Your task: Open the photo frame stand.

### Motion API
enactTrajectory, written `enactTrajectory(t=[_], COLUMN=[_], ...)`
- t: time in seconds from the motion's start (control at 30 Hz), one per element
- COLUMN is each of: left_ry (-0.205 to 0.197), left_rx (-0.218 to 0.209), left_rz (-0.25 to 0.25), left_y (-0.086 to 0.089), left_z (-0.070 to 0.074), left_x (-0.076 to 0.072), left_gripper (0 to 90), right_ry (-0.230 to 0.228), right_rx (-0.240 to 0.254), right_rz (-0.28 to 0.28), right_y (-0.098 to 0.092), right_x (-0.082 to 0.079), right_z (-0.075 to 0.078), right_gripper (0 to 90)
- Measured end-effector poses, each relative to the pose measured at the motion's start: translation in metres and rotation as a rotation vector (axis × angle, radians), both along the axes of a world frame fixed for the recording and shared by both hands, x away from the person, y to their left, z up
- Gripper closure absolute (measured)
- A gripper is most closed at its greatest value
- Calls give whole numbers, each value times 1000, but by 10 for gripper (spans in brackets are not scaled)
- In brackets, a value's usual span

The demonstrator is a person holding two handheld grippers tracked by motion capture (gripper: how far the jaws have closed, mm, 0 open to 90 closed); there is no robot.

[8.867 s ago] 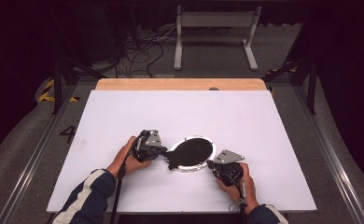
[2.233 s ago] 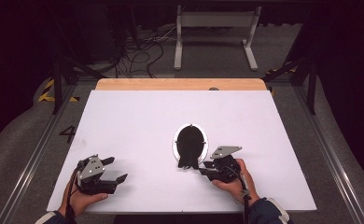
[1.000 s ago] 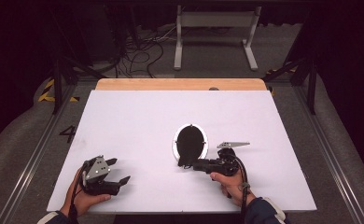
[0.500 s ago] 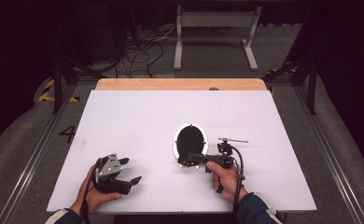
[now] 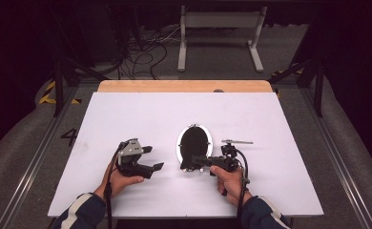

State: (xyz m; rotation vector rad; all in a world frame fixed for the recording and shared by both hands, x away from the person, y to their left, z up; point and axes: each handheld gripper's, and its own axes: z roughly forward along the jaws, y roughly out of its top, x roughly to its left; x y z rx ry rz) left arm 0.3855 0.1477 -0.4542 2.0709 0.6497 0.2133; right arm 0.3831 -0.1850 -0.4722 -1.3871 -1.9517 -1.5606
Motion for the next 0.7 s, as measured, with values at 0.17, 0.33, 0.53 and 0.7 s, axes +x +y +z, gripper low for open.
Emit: enactTrajectory(t=[0.17, 0.33, 0.53, 0.7], left_ry=[63, 216, 294, 317], left_rx=[-14, -67, -103, -124], left_rz=[-36, -23, -36, -69], left_y=[-19, -29, -37, -44], left_z=[-3, -10, -15, -14], left_x=[21, 40, 54, 57], left_gripper=[193, 153, 140, 131], right_ry=[-20, -56, -120, -161], right_rx=[-8, -19, -44, -55], right_rz=[22, 62, 106, 117], right_y=[0, -1, -1, 0], right_x=[1, 3, 3, 1], right_z=[1, 1, 4, 5], right_gripper=[673, 677, 677, 678])
